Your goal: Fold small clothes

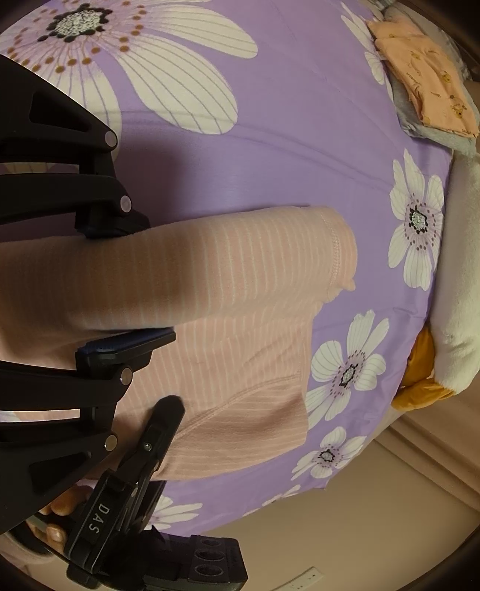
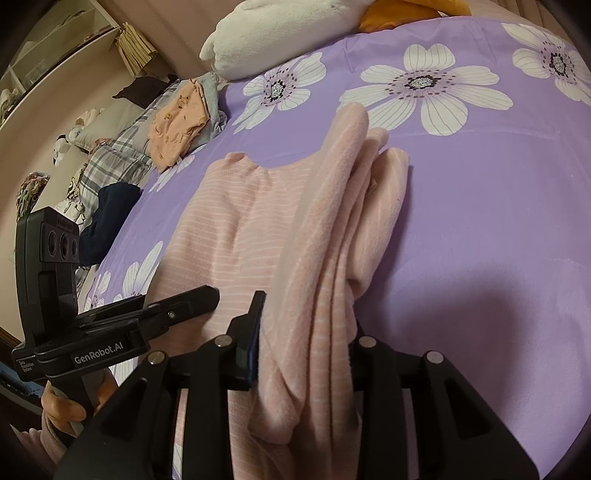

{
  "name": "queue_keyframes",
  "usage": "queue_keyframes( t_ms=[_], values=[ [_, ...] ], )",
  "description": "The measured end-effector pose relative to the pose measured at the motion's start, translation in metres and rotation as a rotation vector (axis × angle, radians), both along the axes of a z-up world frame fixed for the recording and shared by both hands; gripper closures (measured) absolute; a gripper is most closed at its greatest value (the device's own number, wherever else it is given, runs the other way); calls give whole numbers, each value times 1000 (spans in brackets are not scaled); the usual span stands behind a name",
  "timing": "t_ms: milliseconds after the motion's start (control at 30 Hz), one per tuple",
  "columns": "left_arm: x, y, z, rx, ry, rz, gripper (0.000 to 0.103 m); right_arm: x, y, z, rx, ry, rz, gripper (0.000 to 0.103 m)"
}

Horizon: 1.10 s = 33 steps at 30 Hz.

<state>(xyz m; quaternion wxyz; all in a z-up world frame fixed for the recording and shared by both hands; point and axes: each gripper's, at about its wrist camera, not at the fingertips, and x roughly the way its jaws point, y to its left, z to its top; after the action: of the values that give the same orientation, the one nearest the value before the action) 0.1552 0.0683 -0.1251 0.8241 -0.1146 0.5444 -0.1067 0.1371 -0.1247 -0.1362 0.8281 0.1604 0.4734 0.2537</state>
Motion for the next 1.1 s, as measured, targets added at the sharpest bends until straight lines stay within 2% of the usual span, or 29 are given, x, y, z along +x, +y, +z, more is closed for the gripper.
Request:
queue_keyframes(
  t_ms=[433, 1100],
  values=[
    [-1, 1, -1, -9, 5, 5, 64, 3, -3, -3, 0, 10, -4, 67],
    [-1, 1, -1, -8, 6, 5, 63, 3, -4, -4, 0, 12, -2, 67]
  ],
)
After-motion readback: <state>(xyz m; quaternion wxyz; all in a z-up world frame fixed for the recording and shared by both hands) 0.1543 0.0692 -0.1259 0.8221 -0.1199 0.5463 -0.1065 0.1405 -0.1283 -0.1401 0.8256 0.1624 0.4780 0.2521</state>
